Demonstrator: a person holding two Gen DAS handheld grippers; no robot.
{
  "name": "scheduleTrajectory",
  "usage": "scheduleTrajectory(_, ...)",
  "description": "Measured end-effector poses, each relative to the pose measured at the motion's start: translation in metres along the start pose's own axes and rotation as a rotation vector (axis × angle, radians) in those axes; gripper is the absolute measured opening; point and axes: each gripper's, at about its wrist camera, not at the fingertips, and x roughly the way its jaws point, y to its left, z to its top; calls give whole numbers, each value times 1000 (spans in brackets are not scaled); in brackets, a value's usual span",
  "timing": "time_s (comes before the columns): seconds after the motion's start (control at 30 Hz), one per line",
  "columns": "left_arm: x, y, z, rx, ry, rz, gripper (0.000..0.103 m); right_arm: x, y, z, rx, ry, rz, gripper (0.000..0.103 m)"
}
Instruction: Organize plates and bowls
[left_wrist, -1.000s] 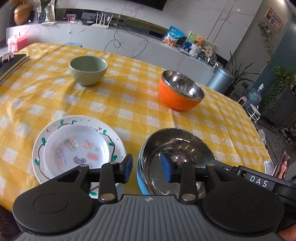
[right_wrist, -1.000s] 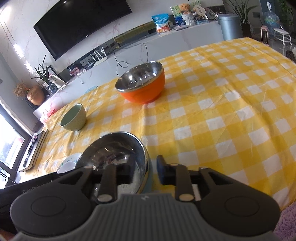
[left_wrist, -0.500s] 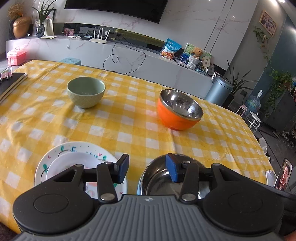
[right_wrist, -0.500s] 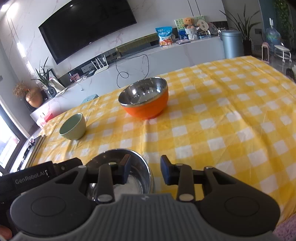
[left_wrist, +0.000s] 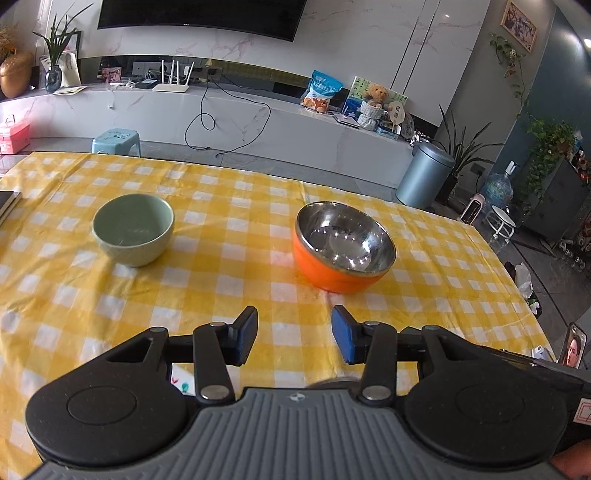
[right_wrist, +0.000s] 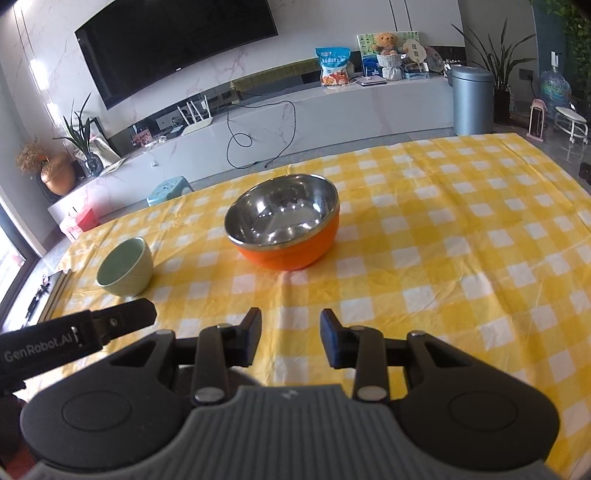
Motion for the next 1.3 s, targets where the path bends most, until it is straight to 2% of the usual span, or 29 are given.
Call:
scheduleTrajectory(0.3,32,1,28,-7,17,-1,51,33,-9,34,9,-10,-39,34)
scheduleTrajectory(0.53,60,11,50,-69,33,-28,53,58,-20,60,50,-9,-37,34)
scheduleTrajectory(0.83,102,15,62,-115,80,-17,54,86,-37,79,98,17,-37,34)
scheduleTrajectory(1.3,141,-7,70,-36,125,-6,52,115,-40,81,99,54,-56,29)
